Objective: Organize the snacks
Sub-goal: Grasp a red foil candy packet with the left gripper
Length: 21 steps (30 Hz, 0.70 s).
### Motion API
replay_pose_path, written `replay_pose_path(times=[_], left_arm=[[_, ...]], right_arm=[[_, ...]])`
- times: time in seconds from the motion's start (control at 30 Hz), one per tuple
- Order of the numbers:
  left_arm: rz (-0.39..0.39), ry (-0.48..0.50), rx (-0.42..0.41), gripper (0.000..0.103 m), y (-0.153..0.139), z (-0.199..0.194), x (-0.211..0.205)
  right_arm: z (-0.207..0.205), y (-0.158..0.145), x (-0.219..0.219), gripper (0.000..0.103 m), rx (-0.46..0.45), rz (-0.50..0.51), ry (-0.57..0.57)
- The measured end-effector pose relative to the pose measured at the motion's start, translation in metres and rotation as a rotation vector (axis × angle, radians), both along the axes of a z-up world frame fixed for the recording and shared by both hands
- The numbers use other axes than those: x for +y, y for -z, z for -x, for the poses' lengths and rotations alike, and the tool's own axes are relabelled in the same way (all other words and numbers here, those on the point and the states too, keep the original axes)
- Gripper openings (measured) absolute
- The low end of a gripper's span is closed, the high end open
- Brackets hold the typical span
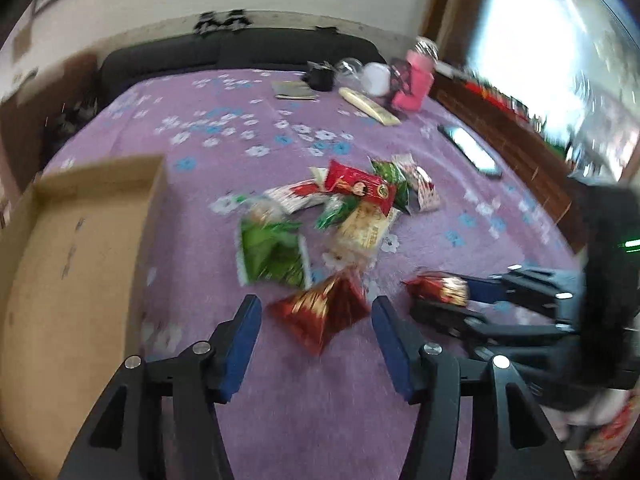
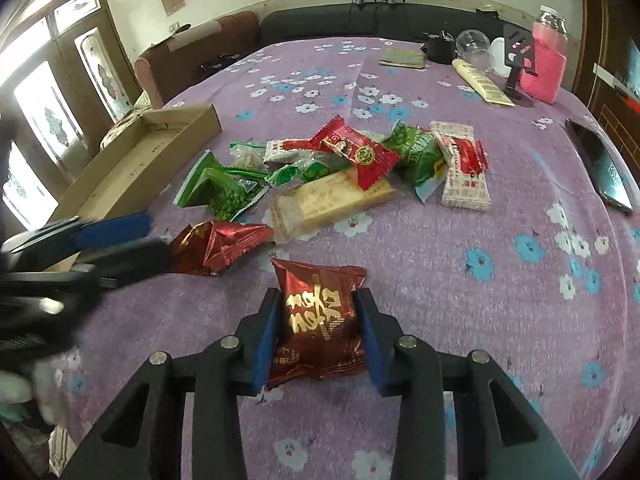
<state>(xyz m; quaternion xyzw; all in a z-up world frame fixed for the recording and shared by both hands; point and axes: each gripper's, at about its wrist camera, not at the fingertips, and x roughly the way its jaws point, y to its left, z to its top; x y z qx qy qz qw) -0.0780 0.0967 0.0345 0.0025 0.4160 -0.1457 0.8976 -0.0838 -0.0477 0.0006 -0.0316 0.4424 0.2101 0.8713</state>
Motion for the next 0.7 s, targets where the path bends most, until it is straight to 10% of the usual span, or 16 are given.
replay_pose_path(times=[0.23, 0.7], left_arm=[[-0.120, 0.079, 0.021, 0.043, 0.020, -0.009, -0.029], [0.233, -0.138, -0.074, 0.029, -0.036, 0.047, 0.086]], right_arm=[[0.010, -0.021, -0.010, 0.036, -0.026, -0.031, -0.022], [0.030, -0.059, 0.060, 0.037, -0.038, -0.137, -0.191]])
